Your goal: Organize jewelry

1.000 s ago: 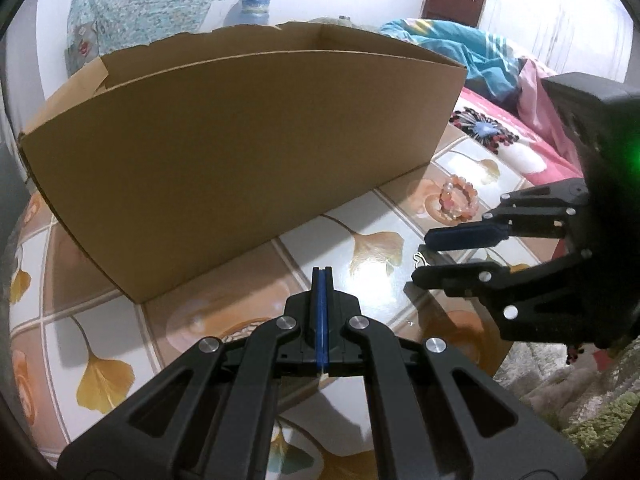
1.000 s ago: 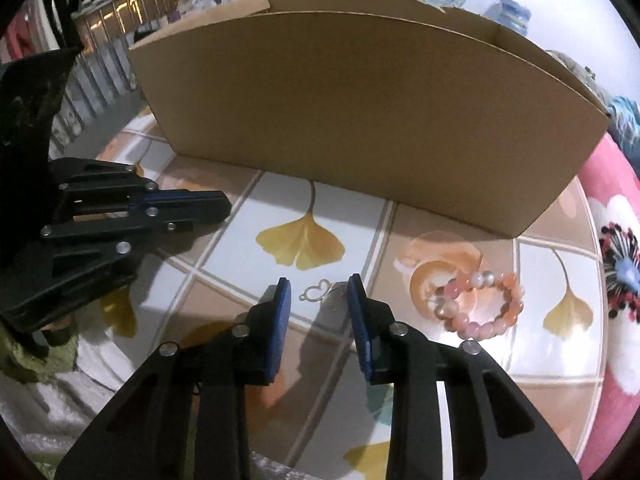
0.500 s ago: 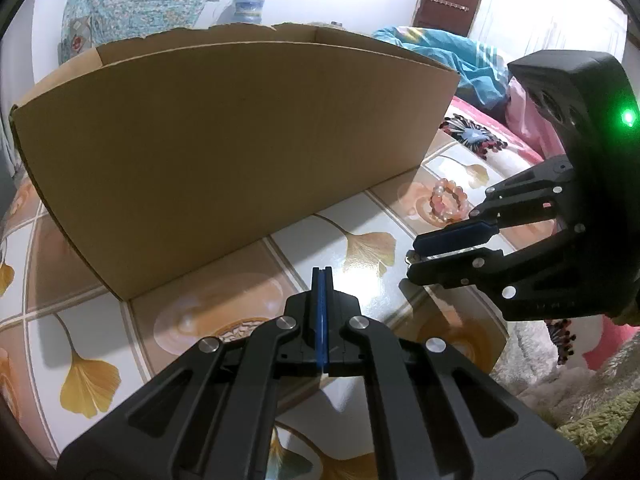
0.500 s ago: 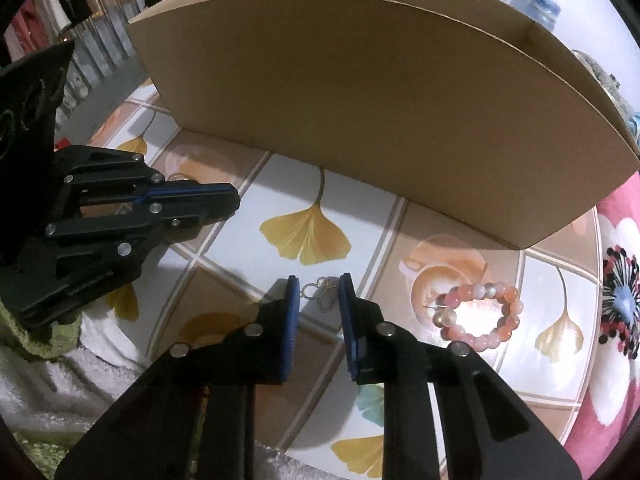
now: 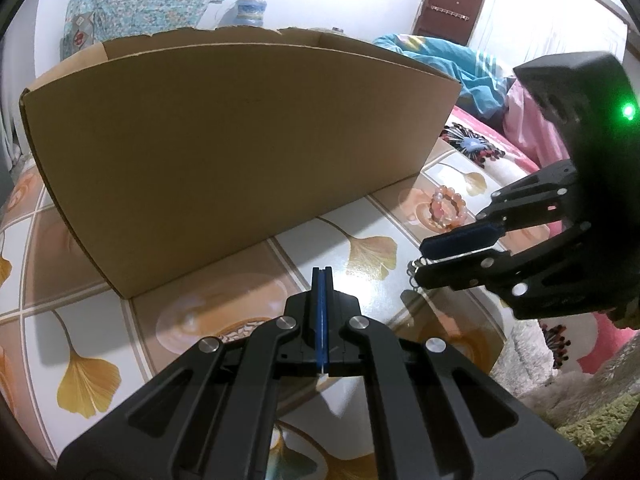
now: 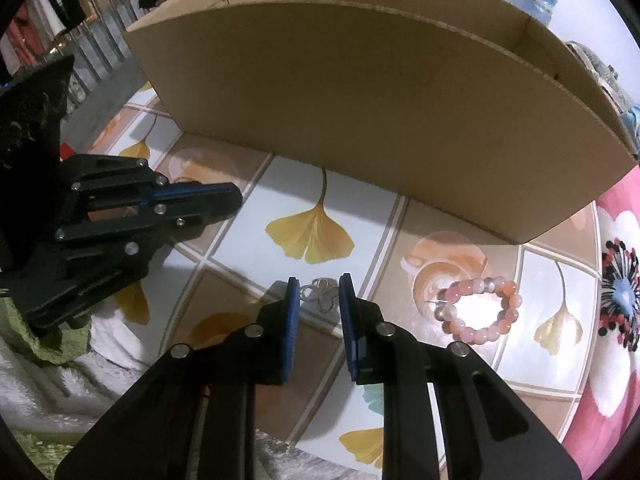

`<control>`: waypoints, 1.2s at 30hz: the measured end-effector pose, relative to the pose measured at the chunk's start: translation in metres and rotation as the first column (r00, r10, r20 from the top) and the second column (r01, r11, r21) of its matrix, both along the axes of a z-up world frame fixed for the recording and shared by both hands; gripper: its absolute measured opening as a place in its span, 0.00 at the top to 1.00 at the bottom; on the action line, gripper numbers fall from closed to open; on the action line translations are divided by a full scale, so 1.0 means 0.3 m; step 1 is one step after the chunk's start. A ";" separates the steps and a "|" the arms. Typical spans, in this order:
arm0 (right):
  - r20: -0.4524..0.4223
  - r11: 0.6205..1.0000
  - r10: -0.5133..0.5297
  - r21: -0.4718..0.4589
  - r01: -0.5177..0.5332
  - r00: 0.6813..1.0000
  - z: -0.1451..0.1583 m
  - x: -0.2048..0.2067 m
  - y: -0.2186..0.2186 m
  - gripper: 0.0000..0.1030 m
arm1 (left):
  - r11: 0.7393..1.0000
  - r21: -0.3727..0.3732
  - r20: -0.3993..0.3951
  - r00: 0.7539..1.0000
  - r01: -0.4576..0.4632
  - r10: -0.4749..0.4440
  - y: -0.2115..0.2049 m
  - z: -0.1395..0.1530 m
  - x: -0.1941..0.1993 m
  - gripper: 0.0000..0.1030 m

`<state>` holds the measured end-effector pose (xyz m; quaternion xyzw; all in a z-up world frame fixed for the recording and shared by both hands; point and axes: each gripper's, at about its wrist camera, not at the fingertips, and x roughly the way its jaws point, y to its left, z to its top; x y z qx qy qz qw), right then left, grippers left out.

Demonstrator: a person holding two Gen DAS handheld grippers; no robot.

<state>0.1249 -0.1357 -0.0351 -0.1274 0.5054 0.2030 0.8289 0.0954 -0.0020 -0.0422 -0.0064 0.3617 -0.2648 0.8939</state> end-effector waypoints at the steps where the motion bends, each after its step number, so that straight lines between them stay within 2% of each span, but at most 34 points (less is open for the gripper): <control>1: 0.005 1.000 -0.004 0.002 0.004 1.000 0.009 -0.004 -0.007 0.81 | 1.000 0.000 0.001 1.000 0.000 0.000 0.000 0.001 0.000 1.00; 6: 0.041 0.997 -0.072 0.020 0.071 0.997 0.063 -0.051 -0.085 0.81 | 1.000 -0.007 0.009 1.000 0.018 -0.018 -0.020 0.021 -0.009 0.99; 8: 0.062 0.993 -0.113 0.027 0.111 0.992 0.085 -0.078 -0.126 0.81 | 0.999 -0.014 0.011 0.999 0.042 -0.042 -0.050 0.035 -0.011 0.91; 10: 0.095 0.986 -0.167 0.029 0.165 0.981 0.111 -0.116 -0.190 0.81 | 0.995 -0.026 0.010 0.996 0.093 -0.092 -0.110 0.052 -0.010 0.82; 17: 0.168 0.956 -0.289 0.094 0.277 0.942 0.151 -0.228 -0.372 0.81 | 0.982 0.004 -0.027 0.982 0.187 -0.186 -0.344 0.082 0.058 0.79; 19: 0.173 0.948 -0.312 0.125 0.294 0.934 0.154 -0.243 -0.403 0.81 | 0.981 0.027 -0.030 0.981 0.192 -0.191 -0.406 0.089 0.096 0.77; 23: 0.192 0.932 -0.347 0.178 0.315 0.918 0.157 -0.280 -0.454 0.81 | 0.968 0.131 -0.056 0.977 0.213 -0.207 -0.513 0.057 0.147 0.72; 24: 0.195 0.928 -0.355 0.193 0.319 0.915 0.158 -0.282 -0.462 0.81 | 0.961 0.179 -0.085 0.977 0.209 -0.196 -0.542 0.031 0.167 0.72; 27: 0.200 0.916 -0.374 0.233 0.327 0.906 0.159 -0.287 -0.495 0.81 | 0.955 0.222 -0.064 0.980 0.197 -0.187 -0.570 0.028 0.166 0.73; 29: 0.208 0.911 -0.378 0.257 0.323 0.902 0.163 -0.286 -0.510 0.81 | 0.950 0.253 -0.059 0.983 0.183 -0.173 -0.583 0.034 0.164 0.87; 30: 0.213 0.909 -0.379 0.267 0.319 0.901 0.165 -0.287 -0.514 0.81 | 0.949 0.256 -0.065 0.982 0.186 -0.175 -0.589 0.037 0.165 0.92; 32: 0.223 0.907 -0.379 0.283 0.312 0.898 0.173 -0.279 -0.529 0.81 | 0.953 0.248 -0.071 0.984 0.176 -0.163 -0.589 0.048 0.163 0.92; 35: 0.245 0.904 -0.381 0.303 0.303 0.892 0.205 -0.261 -0.540 0.81 | 0.963 0.228 -0.030 0.989 0.147 -0.144 -0.554 0.107 0.135 0.92; 36: 0.254 0.903 -0.380 0.311 0.297 0.890 0.219 -0.257 -0.541 0.81 | 0.969 0.201 -0.020 0.990 0.143 -0.142 -0.542 0.144 0.125 0.92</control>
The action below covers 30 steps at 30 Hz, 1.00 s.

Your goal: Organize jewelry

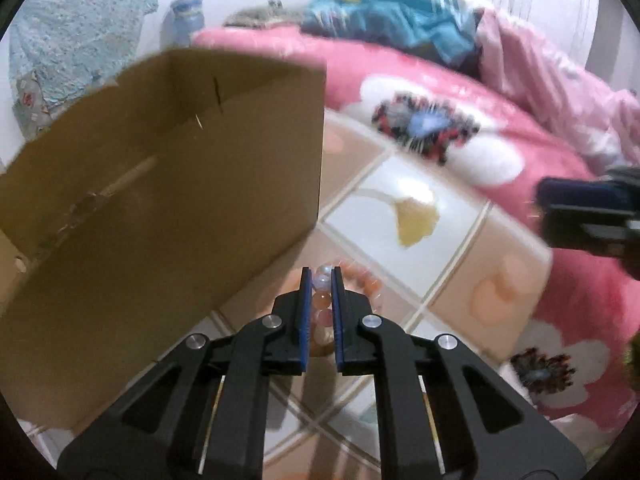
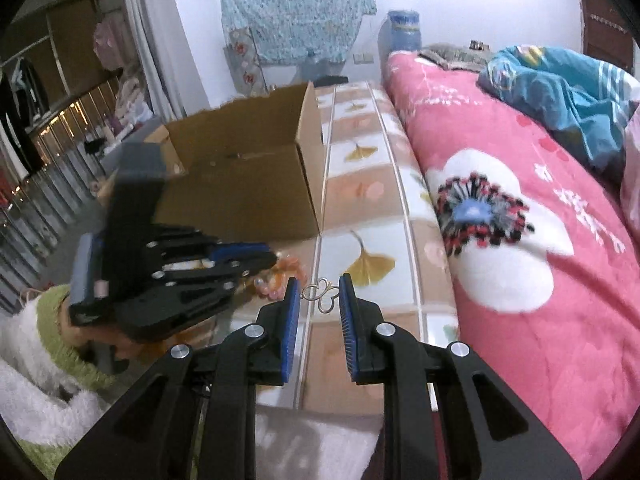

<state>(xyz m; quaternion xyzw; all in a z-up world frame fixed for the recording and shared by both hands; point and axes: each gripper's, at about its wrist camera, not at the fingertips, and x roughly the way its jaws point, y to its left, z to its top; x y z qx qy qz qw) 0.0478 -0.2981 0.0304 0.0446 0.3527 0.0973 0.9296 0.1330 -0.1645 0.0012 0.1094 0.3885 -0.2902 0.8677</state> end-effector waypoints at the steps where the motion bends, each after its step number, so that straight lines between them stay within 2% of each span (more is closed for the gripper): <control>1: 0.018 1.000 0.005 0.004 -0.005 1.000 0.020 0.005 0.001 0.81 | 0.999 -0.033 0.003 1.000 -0.001 0.001 0.025 0.036 -0.007 0.92; 3: 0.052 1.000 0.008 0.007 -0.009 0.999 0.053 0.023 -0.001 0.81 | 0.995 -0.095 0.023 1.000 0.001 0.002 0.059 0.130 -0.030 0.92; 9: 0.153 0.997 0.021 0.066 -0.032 0.988 0.160 0.080 0.015 0.81 | 0.982 -0.189 0.131 0.991 0.012 0.013 0.166 0.416 -0.061 0.92; 12: 0.190 0.996 0.036 0.077 -0.051 0.981 0.197 0.112 0.034 0.81 | 0.983 -0.186 0.162 0.986 0.001 0.029 0.212 0.511 -0.018 0.92; 15: 0.206 0.994 0.053 0.079 -0.070 0.977 0.214 0.146 0.056 0.81 | 0.991 -0.133 0.143 0.989 -0.028 0.047 0.250 0.536 0.080 0.92; 20: 0.206 0.993 0.068 0.076 -0.085 0.976 0.219 0.194 0.081 0.81 | 0.997 -0.039 -0.005 0.998 -0.069 0.069 0.274 0.433 0.316 0.92; 23: 0.194 0.994 0.066 0.078 -0.082 0.979 0.218 0.217 0.084 0.81 | 0.996 -0.008 -0.150 0.985 -0.084 0.082 0.287 0.313 0.465 0.92; 25: 0.189 0.994 0.065 0.076 -0.080 0.980 0.220 0.225 0.082 0.81 | 0.996 0.009 -0.255 0.963 -0.090 0.089 0.289 0.223 0.559 0.92; 28: 0.185 0.995 0.065 0.065 -0.078 0.981 0.229 0.238 0.080 0.81 | 0.994 0.046 -0.341 0.934 -0.097 0.107 0.293 0.120 0.625 0.92; 30: 0.180 0.996 0.064 0.049 -0.074 0.982 0.233 0.251 0.081 0.81 | 0.992 0.071 -0.423 0.897 -0.107 0.127 0.297 0.044 0.672 0.92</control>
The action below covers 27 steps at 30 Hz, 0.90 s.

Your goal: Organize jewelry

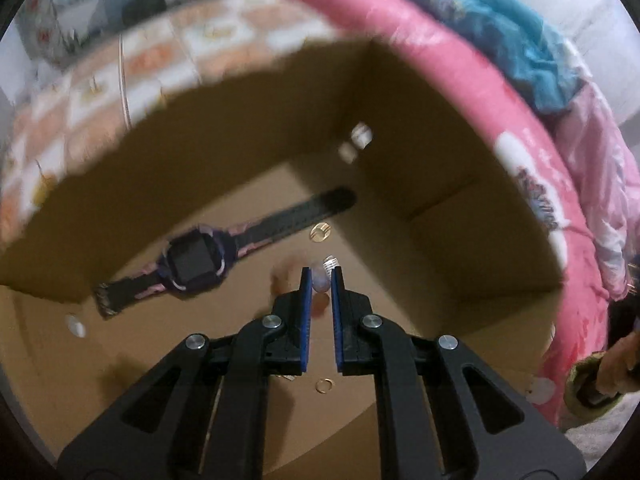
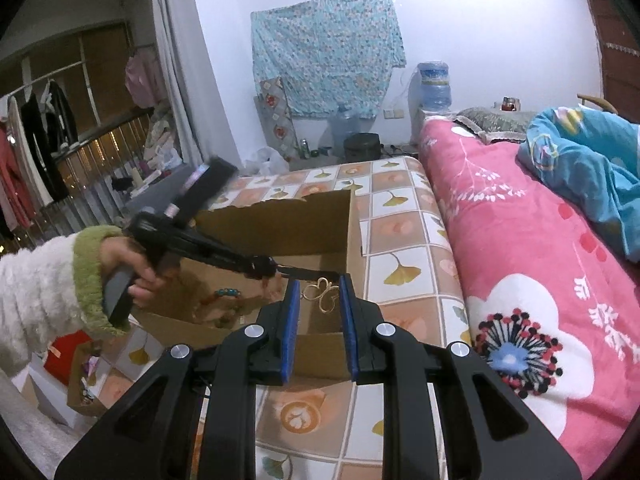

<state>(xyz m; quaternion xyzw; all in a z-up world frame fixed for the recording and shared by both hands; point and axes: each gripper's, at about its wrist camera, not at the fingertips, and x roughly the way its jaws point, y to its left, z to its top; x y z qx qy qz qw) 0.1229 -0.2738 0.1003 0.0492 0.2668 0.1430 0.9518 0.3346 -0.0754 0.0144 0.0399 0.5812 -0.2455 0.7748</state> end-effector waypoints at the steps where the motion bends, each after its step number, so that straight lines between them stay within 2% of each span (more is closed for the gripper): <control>1: -0.002 1.000 -0.001 -0.005 0.001 1.000 0.002 0.004 0.002 0.81 | 1.000 0.008 -0.037 0.999 0.000 0.001 0.000 -0.025 0.015 0.92; 2: -0.003 1.000 -0.002 -0.014 0.002 1.000 0.005 0.011 0.002 0.81 | 1.000 0.008 -0.071 0.997 0.004 -0.004 -0.001 -0.047 0.026 0.92; 5: -0.007 0.999 0.003 -0.036 -0.003 1.000 0.017 0.029 0.010 0.81 | 1.000 0.020 -0.081 0.997 0.006 -0.004 0.002 -0.056 0.030 0.87; 6: -0.008 0.999 0.011 -0.043 -0.011 1.000 0.022 0.036 0.016 0.81 | 1.000 0.010 -0.072 0.997 0.001 0.000 0.010 -0.045 0.027 0.76; 7: -0.010 0.999 0.020 -0.048 -0.020 1.000 0.027 0.043 0.022 0.81 | 1.000 0.003 -0.056 0.998 -0.008 0.008 0.019 -0.030 0.021 0.67; 10: -0.039 0.991 0.099 -0.083 -0.101 0.994 0.044 0.090 0.071 0.81 | 1.000 -0.007 0.020 1.000 -0.015 0.015 0.041 0.032 -0.016 0.63; 14: -0.129 0.962 0.211 -0.150 -0.230 0.969 0.036 0.186 0.157 0.81 | 0.996 -0.077 0.143 0.989 -0.036 0.047 0.105 0.157 -0.100 0.50; 16: -0.190 0.939 0.250 -0.193 -0.285 0.950 0.022 0.243 0.202 0.81 | 0.991 -0.116 0.223 0.971 -0.064 0.089 0.157 0.241 -0.168 0.37; 17: -0.230 0.923 0.260 -0.227 -0.311 0.938 0.009 0.278 0.231 0.81 | 0.989 -0.124 0.254 0.961 -0.075 0.105 0.176 0.271 -0.199 0.34; 19: -0.289 0.890 0.271 -0.288 -0.354 0.918 -0.015 0.329 0.279 0.81 | 0.984 -0.140 0.351 0.924 -0.111 0.154 0.238 0.345 -0.281 0.28; 21: -0.336 0.865 0.265 -0.331 -0.377 0.904 -0.040 0.366 0.313 0.81 | 0.980 -0.137 0.440 0.877 -0.144 0.190 0.285 0.377 -0.357 0.23; 23: -0.370 0.834 0.246 -0.390 -0.390 0.896 -0.060 0.389 0.344 0.80 | 0.970 -0.159 0.482 0.843 -0.186 0.241 0.344 0.381 -0.413 0.22; 25: -0.384 0.817 0.220 -0.429 -0.384 0.897 -0.073 0.398 0.357 0.79 | 0.955 -0.199 0.484 0.825 -0.220 0.291 0.400 0.373 -0.457 0.20; 27: -0.390 0.819 0.211 -0.429 -0.380 0.896 -0.074 0.398 0.352 0.73 | 0.941 -0.240 0.467 0.822 -0.237 0.326 0.446 0.351 -0.485 0.19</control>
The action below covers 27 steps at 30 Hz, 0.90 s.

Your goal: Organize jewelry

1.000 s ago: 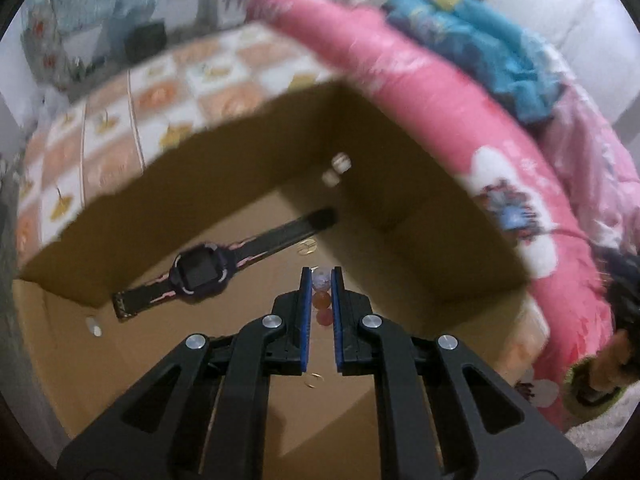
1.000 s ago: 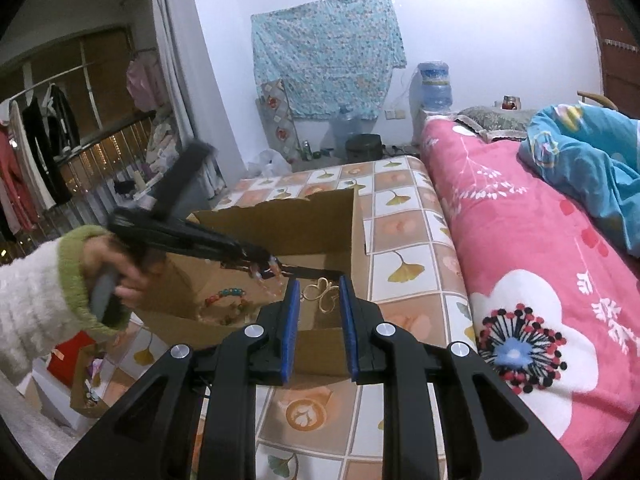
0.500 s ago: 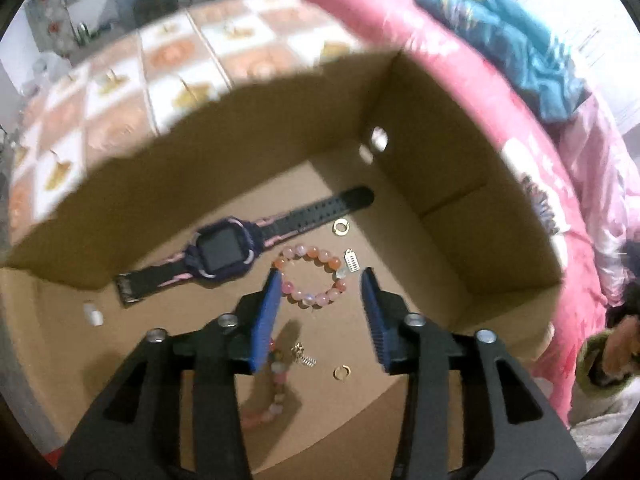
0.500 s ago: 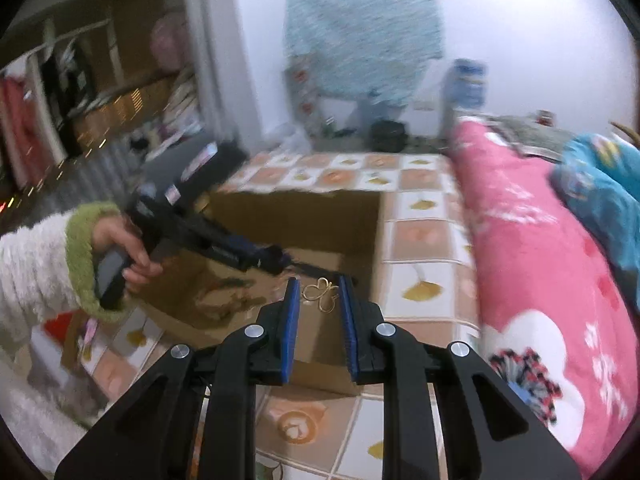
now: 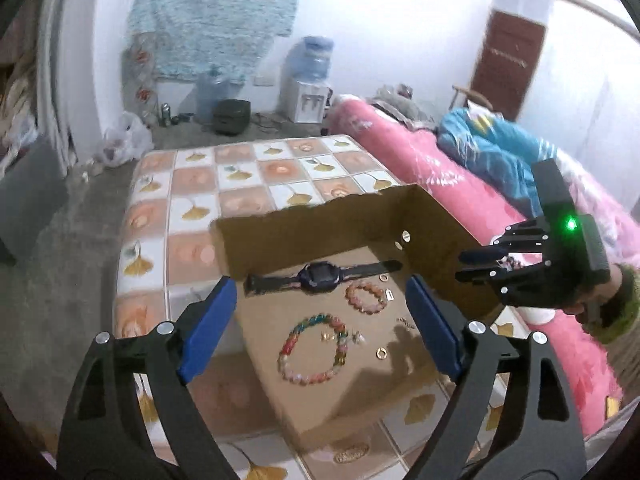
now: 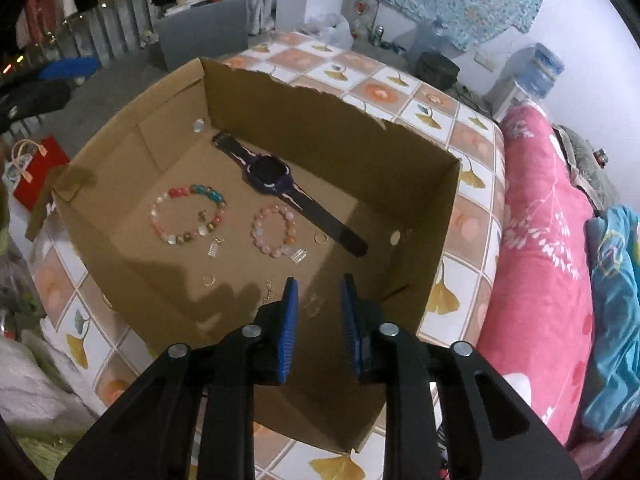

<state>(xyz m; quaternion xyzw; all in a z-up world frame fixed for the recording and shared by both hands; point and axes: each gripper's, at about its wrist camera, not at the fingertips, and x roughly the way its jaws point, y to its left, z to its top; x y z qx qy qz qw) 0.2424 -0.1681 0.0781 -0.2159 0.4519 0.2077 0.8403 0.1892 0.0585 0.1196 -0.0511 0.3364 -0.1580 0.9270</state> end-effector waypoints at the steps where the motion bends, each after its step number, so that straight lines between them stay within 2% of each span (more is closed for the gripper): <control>1: 0.000 1.000 -0.005 0.009 0.004 1.000 0.004 -0.004 -0.004 0.71 | 1.000 -0.020 -0.010 1.000 -0.009 0.009 0.019 -0.014 -0.009 0.19; 4: 0.022 0.999 -0.039 0.029 0.039 0.999 0.025 -0.021 -0.026 0.66 | 0.996 -0.090 -0.044 0.999 -0.017 0.013 0.071 -0.057 -0.024 0.19; 7: 0.066 0.992 -0.097 0.091 0.091 0.993 0.074 -0.059 -0.073 0.61 | 0.991 -0.128 -0.044 0.998 -0.038 0.033 0.114 -0.092 -0.046 0.19; 10: 0.112 0.964 -0.187 0.210 0.161 0.976 0.131 -0.120 -0.156 0.51 | 0.985 -0.168 -0.048 0.998 -0.041 0.033 0.144 -0.119 -0.062 0.19; 12: 0.111 0.931 -0.254 0.296 0.212 0.961 0.146 -0.153 -0.215 0.43 | 0.978 -0.209 -0.055 0.998 -0.030 0.019 0.155 -0.138 -0.069 0.19; 16: 0.007 0.843 -0.336 0.448 0.298 0.942 0.095 -0.156 -0.301 0.41 | 0.953 -0.304 -0.096 0.995 0.003 -0.033 0.147 -0.184 -0.067 0.18; 19: -0.125 0.747 -0.379 0.543 0.383 0.917 0.024 -0.119 -0.345 0.41 | 0.941 -0.338 -0.122 0.991 0.011 -0.055 0.132 -0.222 -0.056 0.18; 20: -0.180 0.706 -0.379 0.578 0.409 0.908 -0.004 -0.103 -0.357 0.41 | 0.939 -0.345 -0.134 0.990 0.005 -0.055 0.127 -0.233 -0.051 0.18; 22: -0.257 0.648 -0.363 0.622 0.441 0.896 -0.050 -0.080 -0.364 0.41 | 0.934 -0.357 -0.168 0.985 -0.014 -0.049 0.117 -0.260 -0.036 0.18; 24: -0.279 0.628 -0.372 0.627 0.461 0.885 -0.072 -0.075 -0.361 0.40 | 0.933 -0.358 -0.182 0.983 -0.032 -0.036 0.114 -0.274 -0.031 0.17; 27: -0.287 0.626 -0.372 0.624 0.467 0.883 -0.075 -0.079 -0.352 0.40 | 0.930 -0.364 -0.192 0.981 -0.041 -0.032 0.114 -0.285 -0.028 0.17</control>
